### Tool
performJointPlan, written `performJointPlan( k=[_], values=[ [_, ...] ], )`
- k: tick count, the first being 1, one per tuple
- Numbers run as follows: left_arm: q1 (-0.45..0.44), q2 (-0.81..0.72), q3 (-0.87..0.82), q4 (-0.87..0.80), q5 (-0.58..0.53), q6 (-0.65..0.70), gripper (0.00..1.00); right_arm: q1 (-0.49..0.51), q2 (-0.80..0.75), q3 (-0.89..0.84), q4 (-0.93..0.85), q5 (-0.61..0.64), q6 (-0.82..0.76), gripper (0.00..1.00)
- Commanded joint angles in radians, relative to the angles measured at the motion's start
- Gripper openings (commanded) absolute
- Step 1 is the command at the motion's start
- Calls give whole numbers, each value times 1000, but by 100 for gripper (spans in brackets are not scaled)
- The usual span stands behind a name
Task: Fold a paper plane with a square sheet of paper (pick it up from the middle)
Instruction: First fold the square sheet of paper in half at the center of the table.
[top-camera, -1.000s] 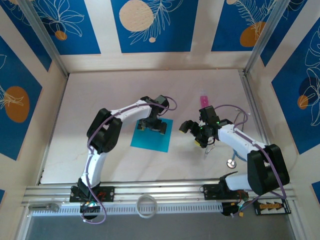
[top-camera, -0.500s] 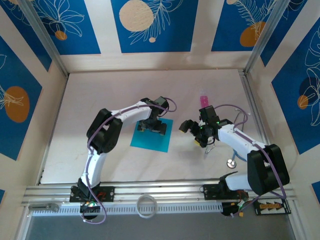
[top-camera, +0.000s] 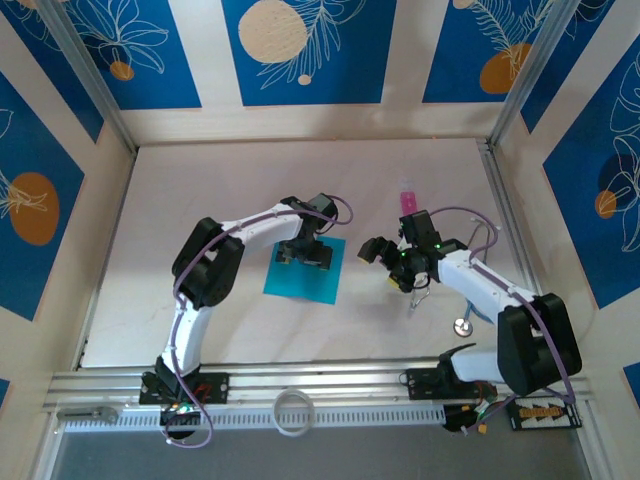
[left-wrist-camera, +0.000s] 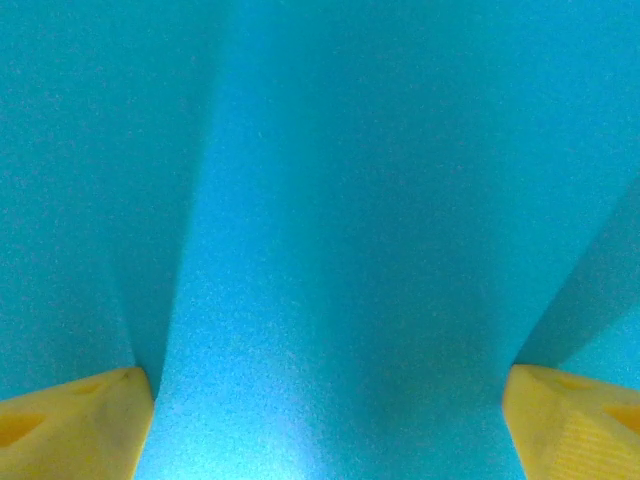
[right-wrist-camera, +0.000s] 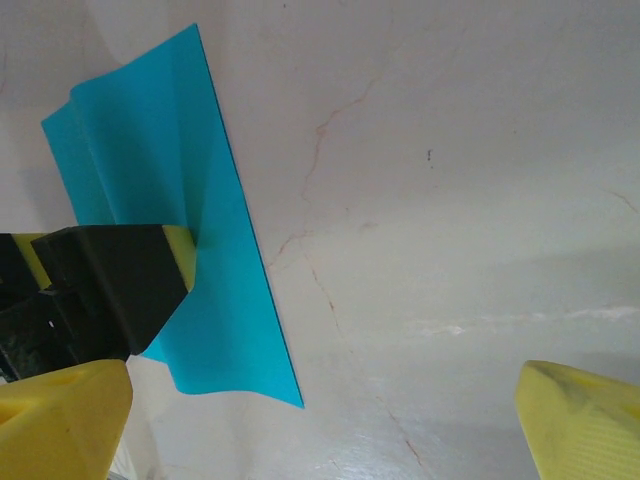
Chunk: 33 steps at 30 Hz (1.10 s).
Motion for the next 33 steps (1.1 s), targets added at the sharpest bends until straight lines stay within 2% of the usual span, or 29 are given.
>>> performJointPlan(
  k=[1,6,12,15,20,26,29,33],
  values=[
    [-19,20,-29,-15,-35,-23,87,13,-32,-4,15,-13,-24,98],
    [-19,10,-21,-4,-28,-20,74,110,-163,-56,86,200,-43,97],
    [-20,-21,-33,42,7,-1,65,116,-303,-146,181,254,-51,97],
    [-22,-41,-44,62,-2,11,62,110,-341,-176,166,320,18,96],
    [-18,-38,-34,63,10,35,57,80,-337,-168,173,199,-79,97],
    [-18,-55,-33,79,18,10,51,8,-286,-157,158,43,-92,97],
    [-18,-79,-58,113,10,-1,39,-11,-261,-154,156,9,-79,97],
    [-15,-93,-58,114,-4,-11,40,-10,-227,-116,108,3,-103,96]
  ],
)
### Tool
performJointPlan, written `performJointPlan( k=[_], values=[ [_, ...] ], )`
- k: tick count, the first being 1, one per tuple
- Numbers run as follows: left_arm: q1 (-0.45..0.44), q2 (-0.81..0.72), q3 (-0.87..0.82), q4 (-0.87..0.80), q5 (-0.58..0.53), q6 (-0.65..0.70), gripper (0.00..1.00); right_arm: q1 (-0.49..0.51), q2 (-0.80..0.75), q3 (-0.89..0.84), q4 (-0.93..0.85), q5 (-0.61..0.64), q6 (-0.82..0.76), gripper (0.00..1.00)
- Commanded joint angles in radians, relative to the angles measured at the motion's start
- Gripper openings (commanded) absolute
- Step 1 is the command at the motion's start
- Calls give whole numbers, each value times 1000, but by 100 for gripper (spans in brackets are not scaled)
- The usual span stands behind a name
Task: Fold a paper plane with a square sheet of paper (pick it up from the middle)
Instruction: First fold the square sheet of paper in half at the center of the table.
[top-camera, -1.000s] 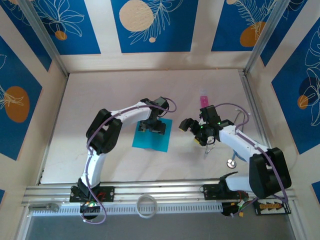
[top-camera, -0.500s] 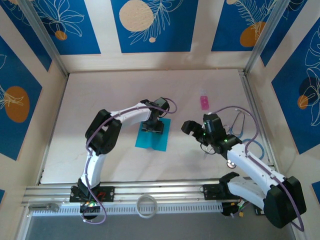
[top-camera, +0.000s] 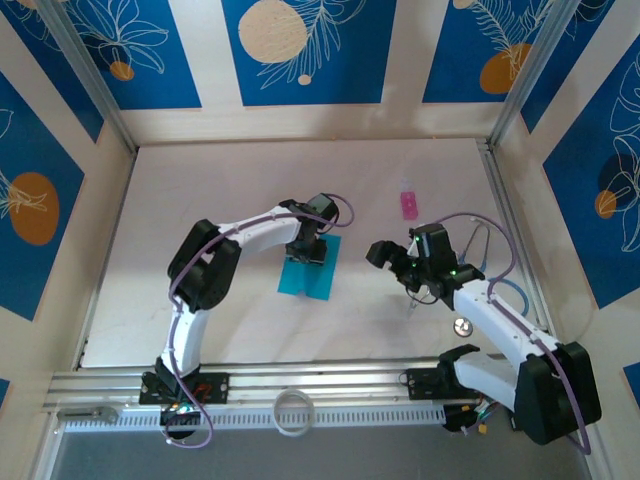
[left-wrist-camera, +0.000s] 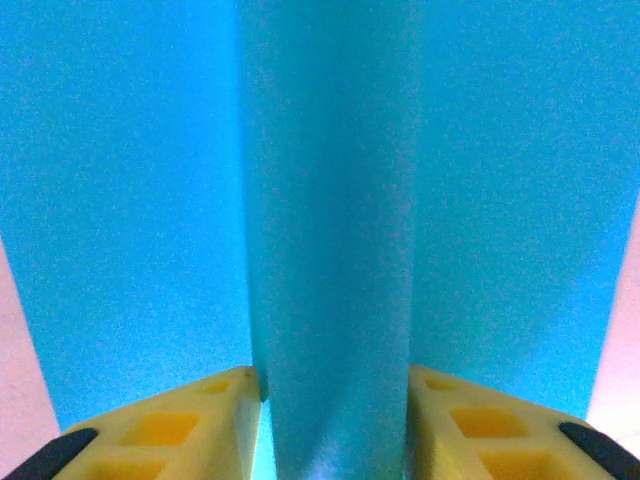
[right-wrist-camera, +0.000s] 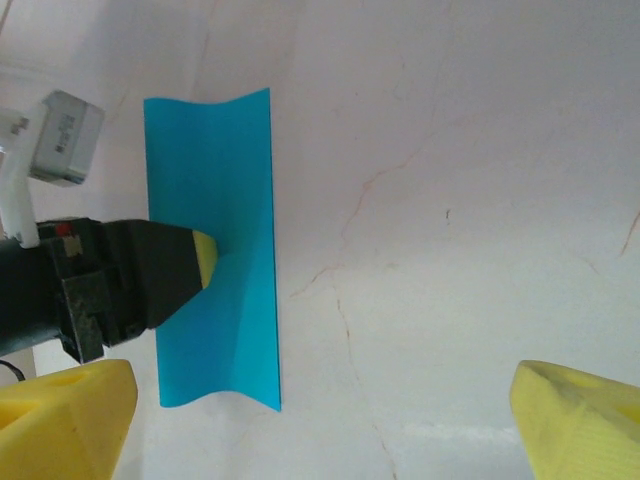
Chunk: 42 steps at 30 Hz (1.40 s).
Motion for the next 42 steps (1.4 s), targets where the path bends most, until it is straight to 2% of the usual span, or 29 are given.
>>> performJointPlan(
  k=[1,4,9,13,17,25,30,35,42],
  values=[
    [-5,-52,-8,10,-3,-11,40,-2,26,58,-54,-51,-35,96],
    [3,-79,-19,41,34,-10,39,-2,47,83,-86,-43,-51,96],
    [47,-108,-76,138,191,-35,33,-9,83,118,-160,-7,-38,96],
    [90,-159,-143,247,317,-92,33,-21,101,145,-206,-14,-49,96],
    [130,-219,-194,362,438,-165,35,-41,102,141,-182,-68,-38,96],
    [154,-264,-240,522,595,-281,37,-73,167,160,-96,-224,-1,93],
    [154,-266,-320,648,619,-369,36,-90,173,147,-25,-245,31,89],
    [155,-253,-389,661,578,-385,38,-95,167,149,-22,-242,29,84],
    [154,-238,-450,707,551,-405,40,-93,168,133,-6,-260,31,83]
  ],
)
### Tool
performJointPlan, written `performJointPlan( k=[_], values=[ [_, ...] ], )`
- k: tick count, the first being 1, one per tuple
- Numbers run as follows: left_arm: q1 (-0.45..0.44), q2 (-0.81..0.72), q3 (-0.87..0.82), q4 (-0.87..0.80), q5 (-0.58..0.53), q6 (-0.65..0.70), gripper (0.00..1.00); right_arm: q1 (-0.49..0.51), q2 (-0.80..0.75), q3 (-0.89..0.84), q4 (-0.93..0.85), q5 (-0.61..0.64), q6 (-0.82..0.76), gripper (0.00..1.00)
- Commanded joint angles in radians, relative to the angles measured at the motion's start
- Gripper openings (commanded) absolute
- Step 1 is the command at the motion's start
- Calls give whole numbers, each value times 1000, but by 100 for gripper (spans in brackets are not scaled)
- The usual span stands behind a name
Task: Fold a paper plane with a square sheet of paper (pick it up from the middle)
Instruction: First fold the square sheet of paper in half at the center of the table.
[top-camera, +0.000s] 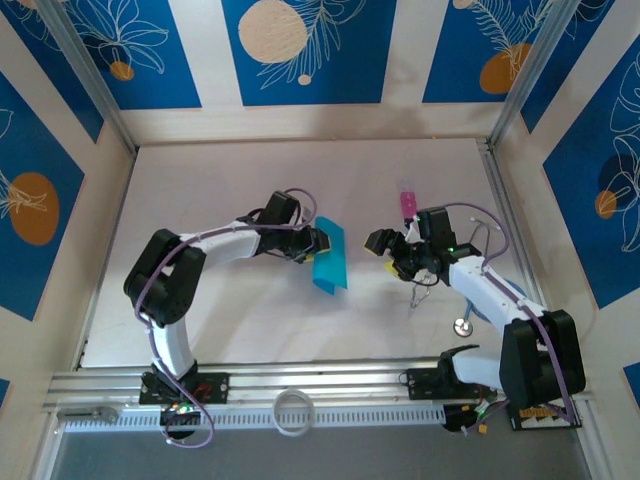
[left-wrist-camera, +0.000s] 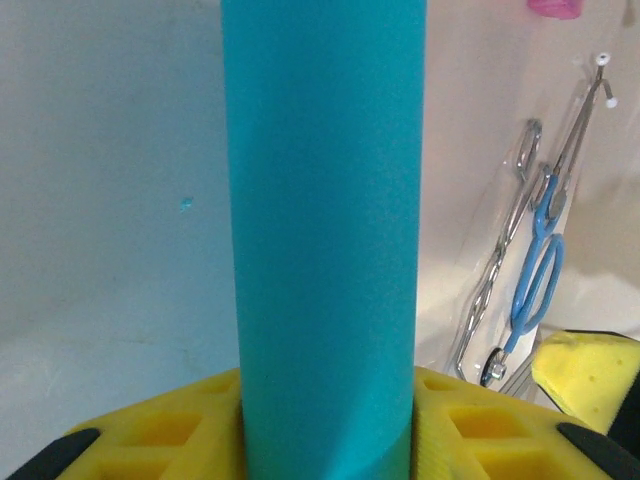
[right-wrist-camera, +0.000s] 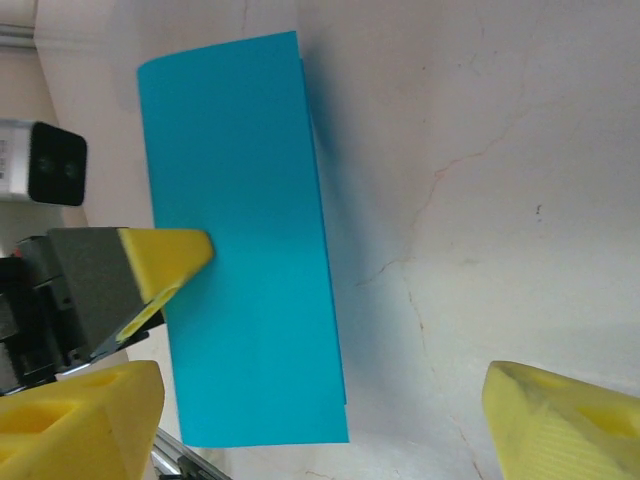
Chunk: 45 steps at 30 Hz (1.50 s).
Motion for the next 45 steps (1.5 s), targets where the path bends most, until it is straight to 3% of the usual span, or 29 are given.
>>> performJointPlan(
  k=[1,13,36,45],
  values=[
    [4,8,-18,35,-24,-11,40,-2,-4,3,14,-40,6,83],
    [4,24,-27,35,-75,3,41,26,25,-32,134,-111,28,81],
    [-5,33,-58,-27,-162,42,42,82,137,45,72,-116,-7,81],
    [-6,16,-49,-95,-221,78,56,83,153,57,27,-100,-19,81]
  ],
)
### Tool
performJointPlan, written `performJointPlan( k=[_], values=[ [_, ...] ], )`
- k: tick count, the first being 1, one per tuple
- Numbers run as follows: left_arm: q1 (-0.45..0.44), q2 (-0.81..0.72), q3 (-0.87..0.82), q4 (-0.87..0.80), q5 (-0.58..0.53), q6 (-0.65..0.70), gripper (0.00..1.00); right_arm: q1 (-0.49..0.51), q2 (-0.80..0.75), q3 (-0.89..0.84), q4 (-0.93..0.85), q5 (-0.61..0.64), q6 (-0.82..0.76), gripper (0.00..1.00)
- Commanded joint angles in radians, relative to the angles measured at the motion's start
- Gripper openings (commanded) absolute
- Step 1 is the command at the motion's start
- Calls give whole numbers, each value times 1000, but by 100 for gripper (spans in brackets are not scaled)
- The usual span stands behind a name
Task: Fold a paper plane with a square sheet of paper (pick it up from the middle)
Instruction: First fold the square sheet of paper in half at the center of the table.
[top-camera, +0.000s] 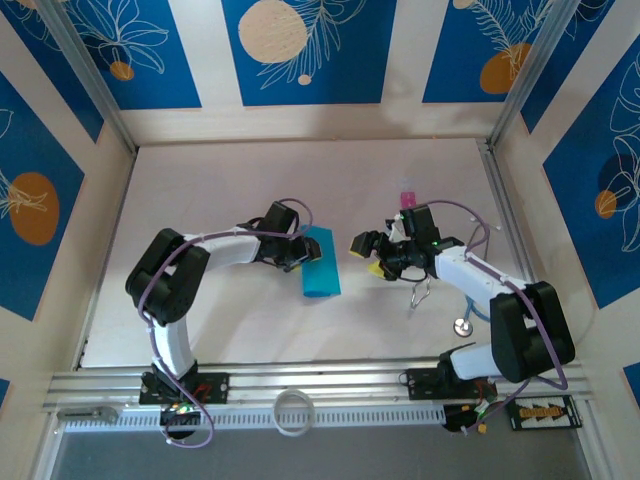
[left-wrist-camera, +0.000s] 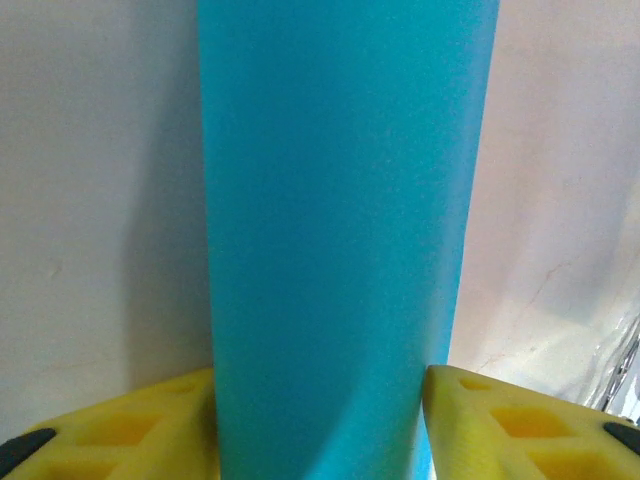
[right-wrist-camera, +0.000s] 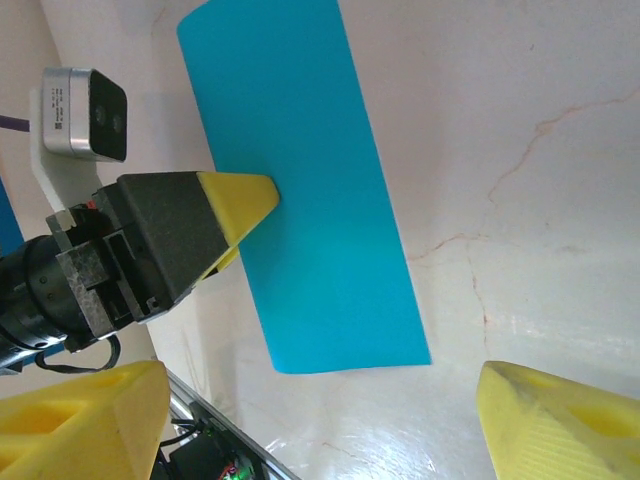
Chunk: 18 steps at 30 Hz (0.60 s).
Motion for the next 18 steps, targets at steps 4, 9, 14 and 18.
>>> performJointPlan(
  k=[4,9,14,18],
  values=[
    [-6,-18,8,-67,-65,47,62,10,9,21,-34,-4,-15,81],
    [-5,-22,17,-92,-84,66,66,18,20,24,-32,-4,-14,81],
    [-5,-22,24,-117,-101,83,69,27,22,24,-33,5,-8,81],
    [-5,-27,28,-134,-110,100,69,33,26,20,-23,8,-3,81]
  ],
)
